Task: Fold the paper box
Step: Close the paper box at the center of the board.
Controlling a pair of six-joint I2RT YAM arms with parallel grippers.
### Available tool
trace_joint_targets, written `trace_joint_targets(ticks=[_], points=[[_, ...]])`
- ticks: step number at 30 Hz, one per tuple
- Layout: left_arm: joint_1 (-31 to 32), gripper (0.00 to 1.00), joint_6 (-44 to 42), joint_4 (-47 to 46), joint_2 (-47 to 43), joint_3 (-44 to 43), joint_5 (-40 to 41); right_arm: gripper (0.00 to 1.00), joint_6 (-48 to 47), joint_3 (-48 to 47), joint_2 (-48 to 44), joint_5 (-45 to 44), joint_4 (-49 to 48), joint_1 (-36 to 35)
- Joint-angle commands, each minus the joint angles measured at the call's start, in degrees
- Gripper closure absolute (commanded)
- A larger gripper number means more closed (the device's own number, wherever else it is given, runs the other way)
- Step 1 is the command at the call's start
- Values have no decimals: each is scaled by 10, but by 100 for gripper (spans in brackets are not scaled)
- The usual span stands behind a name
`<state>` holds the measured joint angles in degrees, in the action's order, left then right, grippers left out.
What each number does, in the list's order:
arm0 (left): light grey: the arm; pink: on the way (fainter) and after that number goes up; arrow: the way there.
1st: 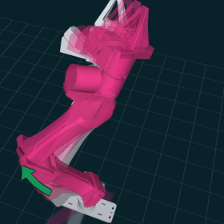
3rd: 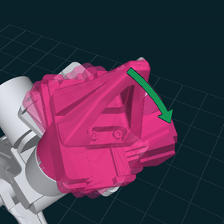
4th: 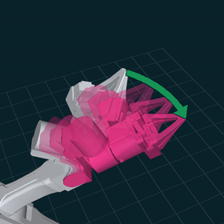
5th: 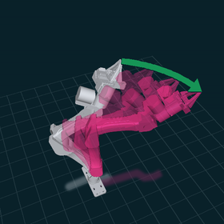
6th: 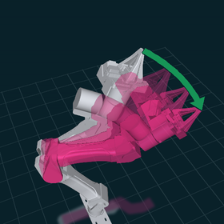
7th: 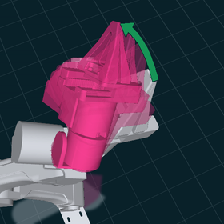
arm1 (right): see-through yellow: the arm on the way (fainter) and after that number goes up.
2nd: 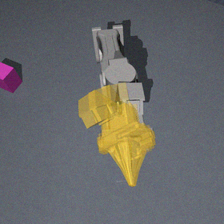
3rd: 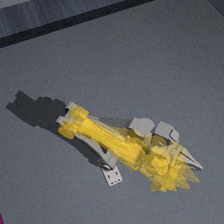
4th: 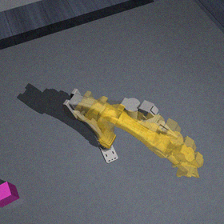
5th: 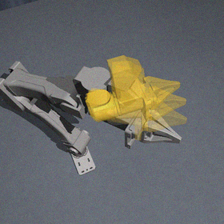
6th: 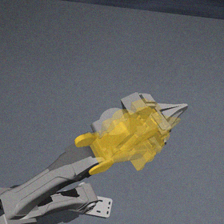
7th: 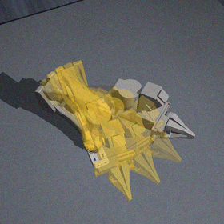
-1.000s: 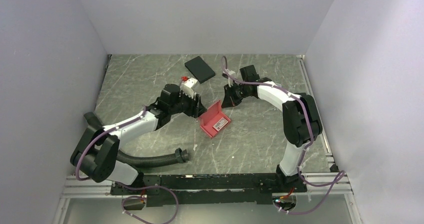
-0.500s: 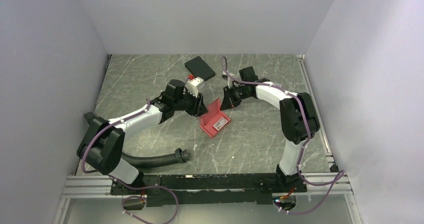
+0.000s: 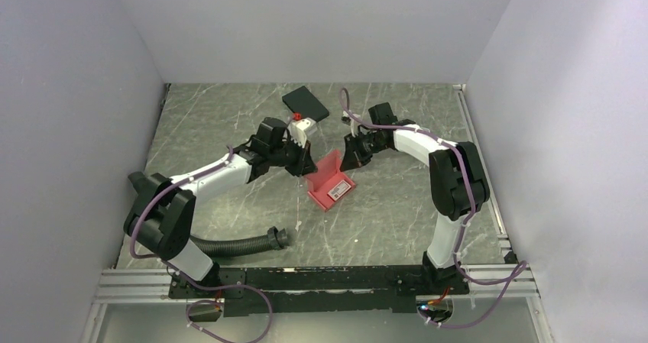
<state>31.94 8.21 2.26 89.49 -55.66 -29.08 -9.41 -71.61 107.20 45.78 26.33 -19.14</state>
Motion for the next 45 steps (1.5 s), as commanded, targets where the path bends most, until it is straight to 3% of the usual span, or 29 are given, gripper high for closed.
trace_joint_targets(ticks=[1,7,15,23,36,45], points=[[1,94,-13,22,3,-28,-17,92,-41,-26,-4,31,37,4],[8,93,-69,46,-2,-38,39,87,-95,-35,-23,51,76,31],[51,92,-212,40,5,-49,114,78,-117,-26,-60,70,80,68],[89,94,-301,42,-6,-53,146,80,-79,-13,-49,65,54,99],[162,95,-327,49,-37,-14,168,83,-53,-10,-44,51,39,110],[172,96,-327,57,-46,5,176,83,-61,-13,-41,61,50,110]])
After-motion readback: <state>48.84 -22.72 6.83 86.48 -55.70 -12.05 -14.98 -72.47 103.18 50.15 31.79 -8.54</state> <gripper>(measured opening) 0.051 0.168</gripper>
